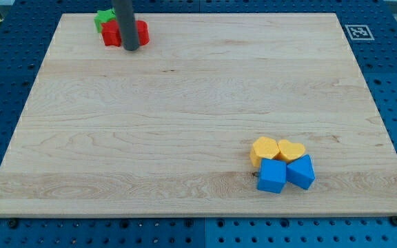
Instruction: Push the green circle into the red circle
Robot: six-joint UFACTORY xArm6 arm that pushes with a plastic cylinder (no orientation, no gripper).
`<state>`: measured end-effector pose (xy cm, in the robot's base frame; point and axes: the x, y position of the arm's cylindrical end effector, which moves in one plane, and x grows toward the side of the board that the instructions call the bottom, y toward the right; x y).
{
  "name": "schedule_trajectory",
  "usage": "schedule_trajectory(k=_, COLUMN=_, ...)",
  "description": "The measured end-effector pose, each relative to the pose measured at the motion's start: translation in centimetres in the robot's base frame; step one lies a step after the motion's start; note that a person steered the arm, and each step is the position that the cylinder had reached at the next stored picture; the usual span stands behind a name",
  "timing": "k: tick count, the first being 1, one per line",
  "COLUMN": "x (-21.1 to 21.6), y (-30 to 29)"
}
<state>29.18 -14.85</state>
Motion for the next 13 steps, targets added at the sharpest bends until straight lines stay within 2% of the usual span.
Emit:
schedule_trajectory(k=1, x=-0.1, y=-0.8)
schedule_trajectory(k=3, x=4.8, y=2.4)
schedule_trajectory(k=4, x=5.8, y=-2.9)
schedule_trajectory(k=5, x=5.0, y=-11.4)
schedule_trajectory(k=6, x=2.6, y=-15.6)
schedule_trajectory(k=7, x=-0.1, y=-15.6)
schedule_trajectory(k=9, x=-10.1, y=-13.9)
schedule_trajectory(k=11, x=-10.0, y=-10.0)
schedule_trajectory(k=13, x=-10.0, y=-0.3)
